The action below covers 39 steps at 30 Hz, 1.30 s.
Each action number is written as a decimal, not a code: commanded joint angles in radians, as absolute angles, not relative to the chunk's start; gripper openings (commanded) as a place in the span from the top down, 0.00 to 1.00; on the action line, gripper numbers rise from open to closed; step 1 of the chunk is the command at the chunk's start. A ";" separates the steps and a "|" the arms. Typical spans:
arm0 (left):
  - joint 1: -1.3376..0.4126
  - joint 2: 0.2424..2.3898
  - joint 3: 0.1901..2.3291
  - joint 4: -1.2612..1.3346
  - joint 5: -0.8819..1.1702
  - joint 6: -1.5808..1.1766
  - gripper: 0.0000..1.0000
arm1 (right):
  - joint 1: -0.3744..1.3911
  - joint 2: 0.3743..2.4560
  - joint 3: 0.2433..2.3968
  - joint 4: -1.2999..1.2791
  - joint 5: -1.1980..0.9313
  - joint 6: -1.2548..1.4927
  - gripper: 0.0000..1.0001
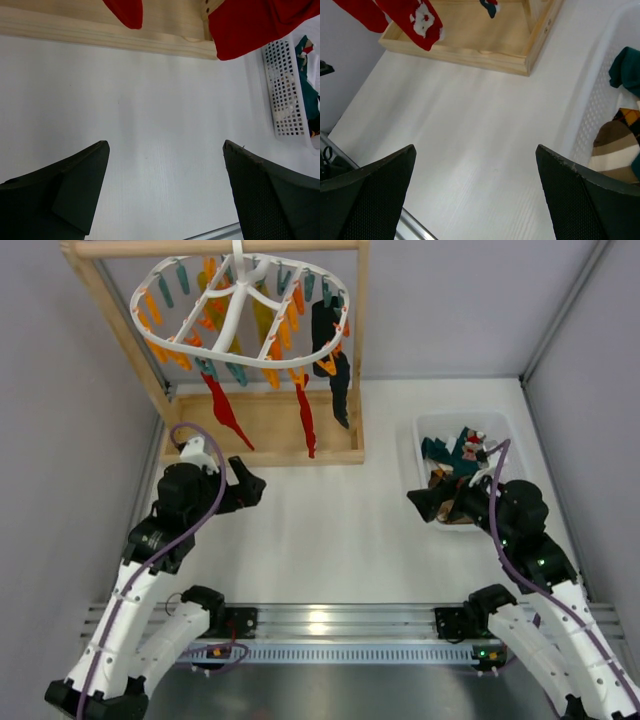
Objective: Remove the socks clipped to the hanger
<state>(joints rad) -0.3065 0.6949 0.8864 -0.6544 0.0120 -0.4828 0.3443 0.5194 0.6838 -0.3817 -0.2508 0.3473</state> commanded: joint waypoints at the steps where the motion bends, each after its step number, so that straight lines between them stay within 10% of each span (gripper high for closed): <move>1: -0.368 0.742 0.848 -0.485 0.025 -0.601 0.01 | 0.341 0.546 0.661 -0.273 -0.357 0.371 0.01; 7: -1.023 1.005 0.965 -0.404 -0.783 -0.611 0.01 | 0.342 0.595 0.690 -0.230 -0.360 0.387 0.00; 20: -0.812 1.267 0.819 0.445 -0.580 -0.158 0.11 | 0.344 0.531 0.795 -0.238 -0.425 0.425 0.01; 27: -0.713 1.371 0.787 0.624 -0.447 -0.111 0.41 | 0.344 0.557 0.816 -0.169 -0.484 0.460 0.01; 32: -0.718 1.442 0.816 0.635 -0.387 -0.118 1.00 | 0.366 0.742 0.899 -0.063 -0.531 0.541 0.03; 39: -0.924 1.427 0.821 0.631 -0.681 -0.038 1.00 | 0.667 0.998 1.260 -0.228 -0.121 0.417 0.11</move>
